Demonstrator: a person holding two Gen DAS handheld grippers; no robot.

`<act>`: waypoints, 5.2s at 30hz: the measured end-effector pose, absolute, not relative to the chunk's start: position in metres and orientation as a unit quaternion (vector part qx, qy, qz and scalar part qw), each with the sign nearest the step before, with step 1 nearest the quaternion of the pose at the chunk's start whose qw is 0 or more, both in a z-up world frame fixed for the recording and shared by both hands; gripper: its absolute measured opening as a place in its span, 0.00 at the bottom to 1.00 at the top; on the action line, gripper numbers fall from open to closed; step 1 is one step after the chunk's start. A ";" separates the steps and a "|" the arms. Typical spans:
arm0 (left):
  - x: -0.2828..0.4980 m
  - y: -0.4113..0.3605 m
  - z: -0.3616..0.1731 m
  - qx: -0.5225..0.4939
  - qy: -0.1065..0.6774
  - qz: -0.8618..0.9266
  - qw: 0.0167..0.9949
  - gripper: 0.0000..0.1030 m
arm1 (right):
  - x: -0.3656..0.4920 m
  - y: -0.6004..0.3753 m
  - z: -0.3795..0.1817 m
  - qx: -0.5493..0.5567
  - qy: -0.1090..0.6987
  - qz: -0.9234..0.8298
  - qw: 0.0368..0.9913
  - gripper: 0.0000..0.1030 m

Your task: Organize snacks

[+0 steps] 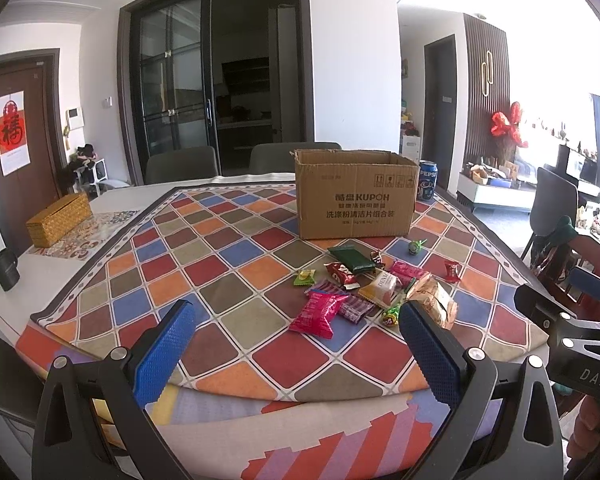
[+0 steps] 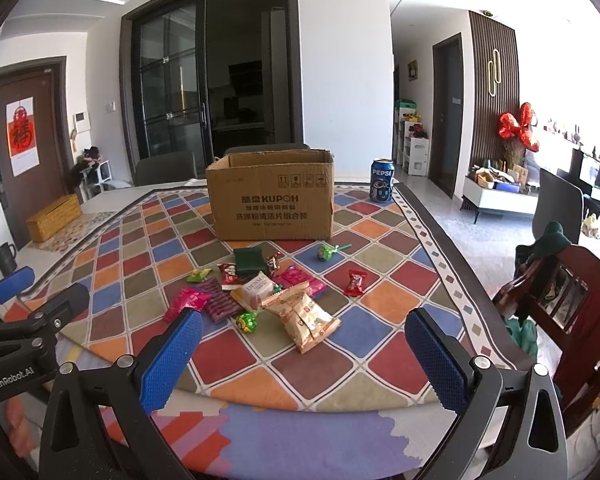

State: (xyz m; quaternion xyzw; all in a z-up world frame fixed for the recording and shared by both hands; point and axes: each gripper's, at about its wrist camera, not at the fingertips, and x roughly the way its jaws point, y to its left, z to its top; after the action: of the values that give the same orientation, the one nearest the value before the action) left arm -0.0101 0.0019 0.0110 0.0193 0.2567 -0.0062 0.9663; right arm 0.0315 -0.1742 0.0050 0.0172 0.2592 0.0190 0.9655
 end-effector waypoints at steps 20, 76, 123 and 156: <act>-0.012 0.003 0.012 0.019 0.255 -0.007 0.967 1.00 | 0.031 -0.174 0.005 0.017 0.257 0.019 0.966 1.00; 0.056 0.008 -0.015 0.024 0.317 0.005 0.948 0.98 | 0.093 -0.164 -0.028 -0.021 0.325 0.028 0.945 0.99; 0.185 -0.014 -0.108 0.015 0.489 -0.079 0.868 0.43 | 0.213 -0.162 -0.111 -0.054 0.473 0.064 0.877 0.50; 0.148 -0.022 -0.018 0.013 0.353 -0.110 0.929 0.33 | 0.185 -0.166 -0.045 0.021 0.388 0.100 0.916 0.43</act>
State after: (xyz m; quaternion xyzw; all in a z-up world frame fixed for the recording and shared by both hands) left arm 0.1481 -0.0224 -0.0185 0.0127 0.3532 -0.1104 0.9289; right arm 0.1855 -0.1664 -0.0453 0.0215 0.3879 0.0999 0.9160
